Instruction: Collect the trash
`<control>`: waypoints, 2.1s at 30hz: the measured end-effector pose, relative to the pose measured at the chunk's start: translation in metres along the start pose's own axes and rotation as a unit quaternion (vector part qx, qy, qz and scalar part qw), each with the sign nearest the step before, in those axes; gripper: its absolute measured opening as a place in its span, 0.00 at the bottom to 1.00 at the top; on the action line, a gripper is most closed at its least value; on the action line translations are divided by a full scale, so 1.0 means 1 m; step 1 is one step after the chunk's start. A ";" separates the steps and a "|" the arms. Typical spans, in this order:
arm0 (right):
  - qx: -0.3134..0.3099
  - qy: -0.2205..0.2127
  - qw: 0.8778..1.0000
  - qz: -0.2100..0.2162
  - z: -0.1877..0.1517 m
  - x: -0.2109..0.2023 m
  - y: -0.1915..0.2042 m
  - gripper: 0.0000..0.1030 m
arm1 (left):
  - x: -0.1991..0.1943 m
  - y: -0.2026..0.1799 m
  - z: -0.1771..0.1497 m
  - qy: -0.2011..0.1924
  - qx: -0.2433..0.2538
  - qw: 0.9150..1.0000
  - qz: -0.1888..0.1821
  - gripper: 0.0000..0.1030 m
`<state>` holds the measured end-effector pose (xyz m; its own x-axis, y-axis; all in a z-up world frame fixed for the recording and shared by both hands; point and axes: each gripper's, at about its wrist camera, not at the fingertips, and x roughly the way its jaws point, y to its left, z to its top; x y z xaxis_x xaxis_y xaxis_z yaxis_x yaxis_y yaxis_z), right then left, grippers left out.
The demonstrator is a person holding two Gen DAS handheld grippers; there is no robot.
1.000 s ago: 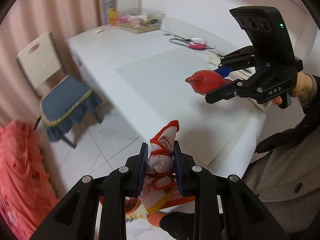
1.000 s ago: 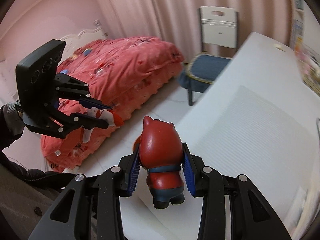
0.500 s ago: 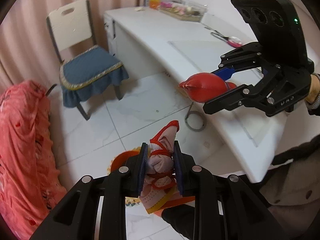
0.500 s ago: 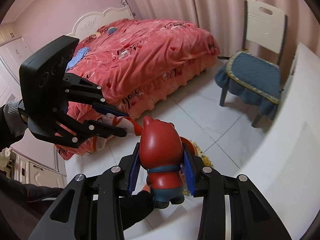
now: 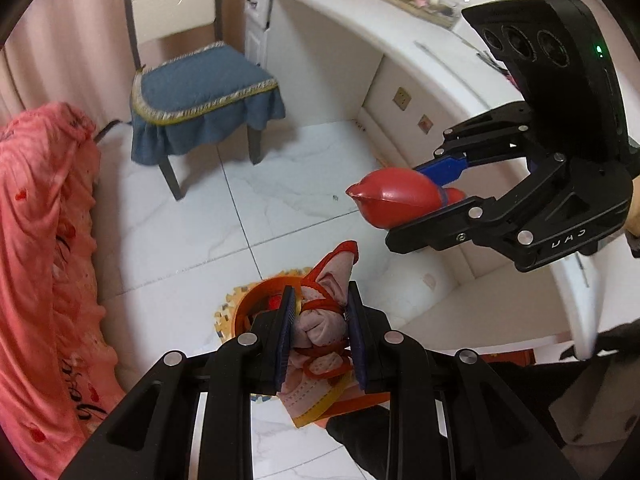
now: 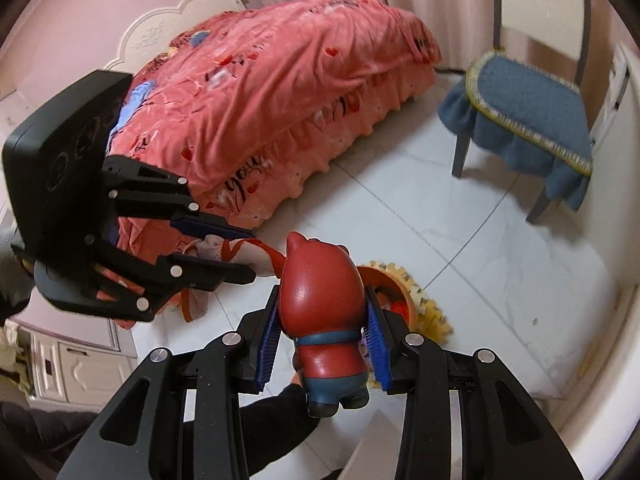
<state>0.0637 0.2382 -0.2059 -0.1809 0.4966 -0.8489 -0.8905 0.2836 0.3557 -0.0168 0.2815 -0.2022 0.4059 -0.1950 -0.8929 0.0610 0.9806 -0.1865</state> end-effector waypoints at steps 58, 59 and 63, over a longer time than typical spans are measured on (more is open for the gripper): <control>0.008 -0.007 0.999 -0.031 -0.001 -0.003 0.009 0.70 | -0.007 -0.008 -0.012 -0.005 -0.020 0.999 0.026 0.46; 0.007 -0.013 0.999 -0.033 -0.002 -0.012 0.010 0.72 | -0.013 -0.014 -0.009 -0.009 -0.015 0.999 0.030 0.46; 0.008 -0.046 0.998 -0.039 -0.011 -0.058 0.015 0.74 | -0.034 -0.036 0.003 -0.028 -0.006 0.999 0.041 0.55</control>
<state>0.0558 0.2044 -0.1554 -0.0709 0.5449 -0.8355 -0.8937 0.3374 0.2959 -0.0301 0.2526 -0.1640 0.4590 -0.1117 -0.8814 0.0136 0.9928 -0.1188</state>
